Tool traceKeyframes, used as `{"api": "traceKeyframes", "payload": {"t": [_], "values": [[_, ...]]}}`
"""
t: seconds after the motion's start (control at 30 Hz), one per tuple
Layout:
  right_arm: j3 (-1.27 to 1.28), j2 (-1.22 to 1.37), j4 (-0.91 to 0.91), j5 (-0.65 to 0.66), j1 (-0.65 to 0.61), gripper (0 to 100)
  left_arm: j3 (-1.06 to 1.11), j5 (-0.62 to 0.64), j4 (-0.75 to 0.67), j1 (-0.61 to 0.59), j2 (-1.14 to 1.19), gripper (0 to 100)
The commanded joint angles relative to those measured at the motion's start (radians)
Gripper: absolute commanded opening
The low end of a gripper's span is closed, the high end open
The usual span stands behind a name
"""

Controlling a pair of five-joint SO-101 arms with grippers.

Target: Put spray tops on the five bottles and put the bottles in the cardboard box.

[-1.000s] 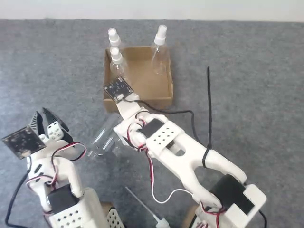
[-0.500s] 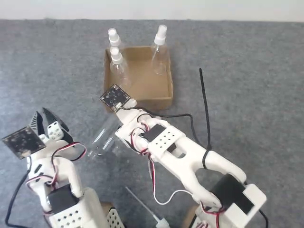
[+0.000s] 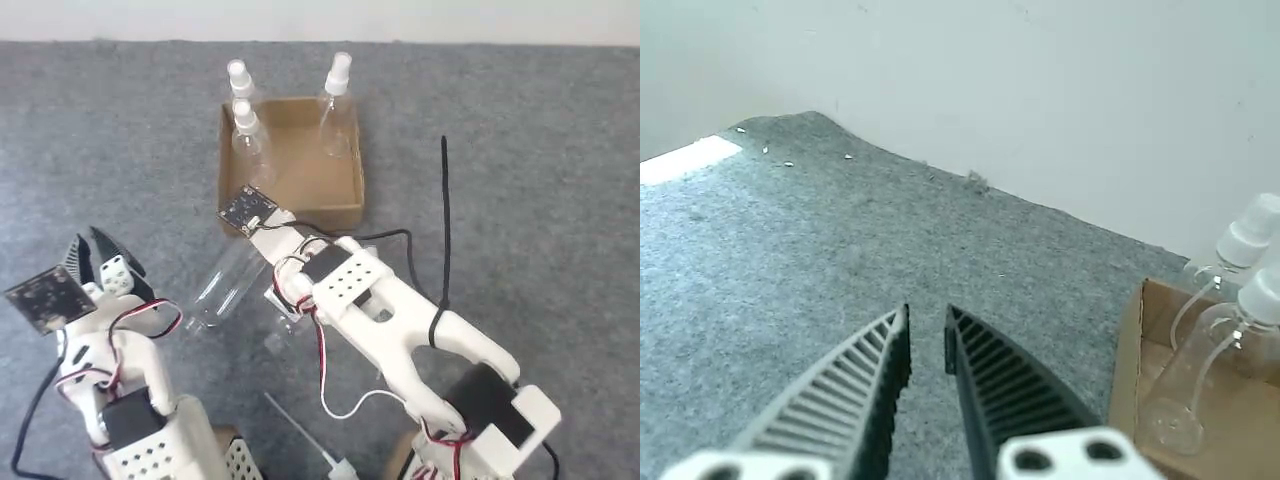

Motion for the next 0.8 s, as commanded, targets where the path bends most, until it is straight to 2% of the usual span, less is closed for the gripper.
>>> {"api": "traceKeyframes", "payload": {"t": [0.0,0.3,0.43,0.5,0.67,0.77], "values": [[-0.101,-0.028,0.147,0.011,0.016,13.5,-0.012,0.011,-0.034,-0.006,-0.015,5],[-0.101,-0.205,0.386,0.012,0.022,13.6,-0.013,0.011,-0.034,-0.006,-0.015,5],[-0.101,-0.271,0.433,0.018,0.038,13.5,-0.013,0.011,-0.034,-0.006,-0.015,5],[-0.101,-0.298,0.446,0.080,0.038,13.7,-0.013,0.011,-0.034,-0.006,-0.015,5],[-0.101,-0.341,0.484,0.351,0.033,13.8,-0.013,0.011,-0.034,-0.008,-0.015,5],[-0.101,-0.352,0.481,0.468,0.033,13.8,-0.013,0.011,-0.035,-0.008,-0.015,5]]}}
